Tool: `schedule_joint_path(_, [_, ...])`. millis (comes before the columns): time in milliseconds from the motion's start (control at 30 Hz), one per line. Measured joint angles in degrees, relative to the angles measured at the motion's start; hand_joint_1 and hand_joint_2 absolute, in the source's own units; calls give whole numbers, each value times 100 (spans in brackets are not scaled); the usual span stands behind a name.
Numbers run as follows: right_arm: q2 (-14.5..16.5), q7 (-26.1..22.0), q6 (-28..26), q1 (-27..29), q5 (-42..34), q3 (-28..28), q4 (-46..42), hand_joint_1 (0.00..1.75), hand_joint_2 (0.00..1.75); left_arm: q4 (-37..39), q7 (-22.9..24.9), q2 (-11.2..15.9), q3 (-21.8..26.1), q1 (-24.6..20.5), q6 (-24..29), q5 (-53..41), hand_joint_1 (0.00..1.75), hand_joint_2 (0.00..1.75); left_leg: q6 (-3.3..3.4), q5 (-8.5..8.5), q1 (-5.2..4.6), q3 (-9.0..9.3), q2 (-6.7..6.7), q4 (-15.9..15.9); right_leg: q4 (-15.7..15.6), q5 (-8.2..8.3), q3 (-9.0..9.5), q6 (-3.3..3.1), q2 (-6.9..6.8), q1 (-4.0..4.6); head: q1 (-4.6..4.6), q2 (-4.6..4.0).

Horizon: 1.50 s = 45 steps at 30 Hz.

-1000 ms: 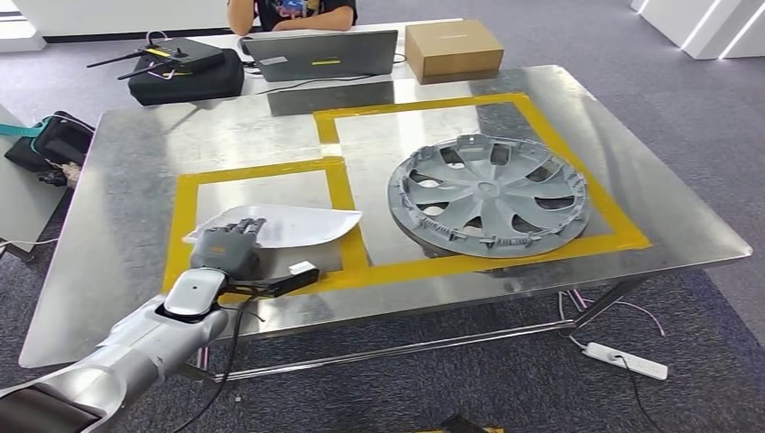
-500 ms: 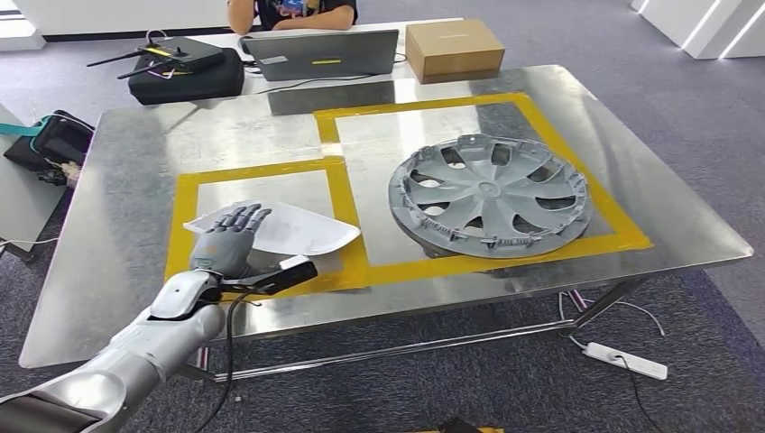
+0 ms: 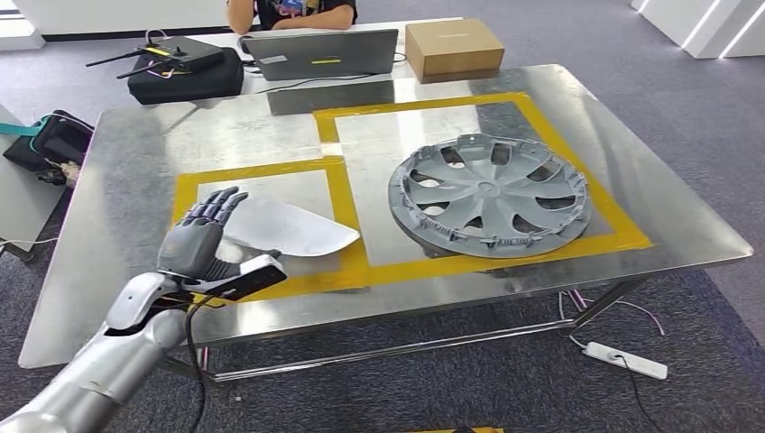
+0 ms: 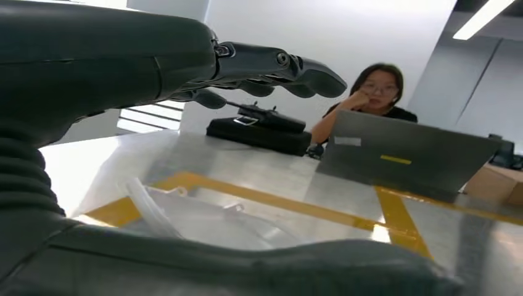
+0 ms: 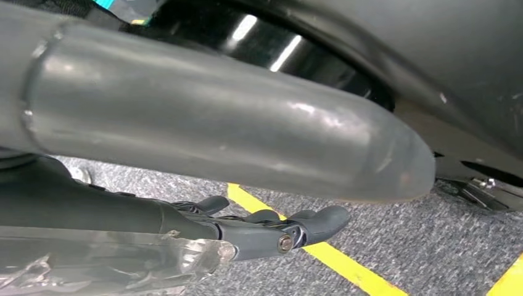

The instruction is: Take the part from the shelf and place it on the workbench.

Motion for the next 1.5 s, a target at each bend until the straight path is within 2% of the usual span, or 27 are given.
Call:
schedule_joint_path(100, [-15,-63,-28,33,-72,-60,0,0,0,-870,-274,245,-7,415,-359,711,0,0,0,0,0,-2,0,-1,0,-1,-1,0,-2,0,-1,0])
schedule_joint_path(233, [-30,-157,-56,69,-119,-130,0,0,0,-2050,-1349,297,57,1157,-1493,2734,0,0,-1,-5,0,-4,1,-1,-6,-2,-1,1,3,-1,0,0])
schedule_joint_path(367, [-35,-225,-61,76,-152,-178,0,0,0,-3075,-2135,191,62,1935,-2356,3970,0,0,4,-11,-1,-7,2,-1,-16,-3,-1,2,1,-1,0,0])
schedule_joint_path(500, [-36,-255,-73,73,-195,-227,0,0,0,-3685,-2387,-105,137,2491,-3103,5021,0,0,8,-13,-1,-10,1,-1,-20,-4,1,3,-2,-2,0,0])
schedule_joint_path(633, [-36,-280,-93,75,-220,-267,0,0,0,-3852,-2476,-348,300,2807,-3294,5260,0,0,8,-13,-1,-10,1,-1,-21,-3,3,4,-2,-2,-1,0])
schedule_joint_path(767, [-50,-325,-146,75,-270,-311,0,0,0,-3891,-2517,-459,486,2964,-3388,5247,0,0,9,-11,-1,-8,1,-1,-21,-2,3,3,-3,-1,1,0])
schedule_joint_path(933, [-64,-355,-163,75,-310,-372,0,0,0,-3895,-2525,-528,675,3007,-3485,5093,0,0,93,-22,-31,-30,0,31,-51,30,8,62,-2,-39,-4,0])
schedule_joint_path(1000, [-67,-361,-163,69,-317,-391,0,0,0,-3915,-2527,-555,730,3006,-3495,5042,0,0,134,49,-17,-14,9,-37,-64,39,-2,109,-3,-35,-3,0])
schedule_joint_path(1067, [-72,-366,-162,65,-324,-408,0,0,0,-3936,-2527,-588,770,3003,-3505,5026,0,0,173,137,27,4,24,-131,148,-134,-112,151,-11,-24,15,0])
schedule_joint_path(1167, [-84,-369,-161,74,-327,-415,0,0,0,-3942,-2527,-627,801,3020,-3518,5025,0,0,185,164,57,-8,37,-155,1193,-650,-557,207,-21,-50,44,0])
schedule_joint_path(1200, [-87,-369,-160,79,-327,-417,0,0,0,-3942,-2527,-635,807,3025,-3521,5025,0,0,182,165,65,-11,39,-150,1449,-707,-660,233,-24,-63,45,0])
schedule_joint_path(1233, [-90,-369,-160,82,-327,-419,0,0,0,-3942,-2527,-641,809,3026,-3523,5025,0,0,172,163,78,-12,41,-142,1479,-644,-661,261,-27,-78,45,0])
schedule_joint_path(1267, [-92,-369,-161,82,-328,-422,0,0,0,-3942,-2527,-645,811,3027,-3524,5025,0,0,151,157,101,-13,40,-127,1273,-479,-546,291,-31,-97,45,0])
schedule_joint_path(1300, [-95,-372,-163,78,-329,-427,0,0,0,-3942,-2527,-651,813,3026,-3525,5025,0,0,116,142,127,-14,38,-99,885,-279,-342,334,-37,-125,46,0])
schedule_joint_path(1333, [-91,-377,-164,69,-332,-432,1,0,0,-3942,-2527,-656,818,3026,-3525,5025,0,0,67,124,142,-30,34,-68,506,-157,-113,379,-31,-134,57,0])
schedule_joint_path(1367, [-86,-384,-164,59,-336,-439,1,0,0,-3941,-2527,-662,828,3024,-3526,5023,0,0,18,107,147,-51,27,-29,225,-74,52,384,-17,-141,74,1])
schedule_joint_path(1400, [-80,-392,-164,52,-341,-446,2,0,0,-3941,-2527,-667,843,3022,-3529,5020,0,0,-29,100,141,-74,19,13,77,-72,134,362,-3,-142,83,1])
schedule_joint_path(1500, [-79,-410,-163,47,-351,-463,1,0,0,-3940,-2527,-672,892,3017,-3533,5009,0,0,-127,126,133,-151,7,79,103,-83,39,170,14,-131,71,0])
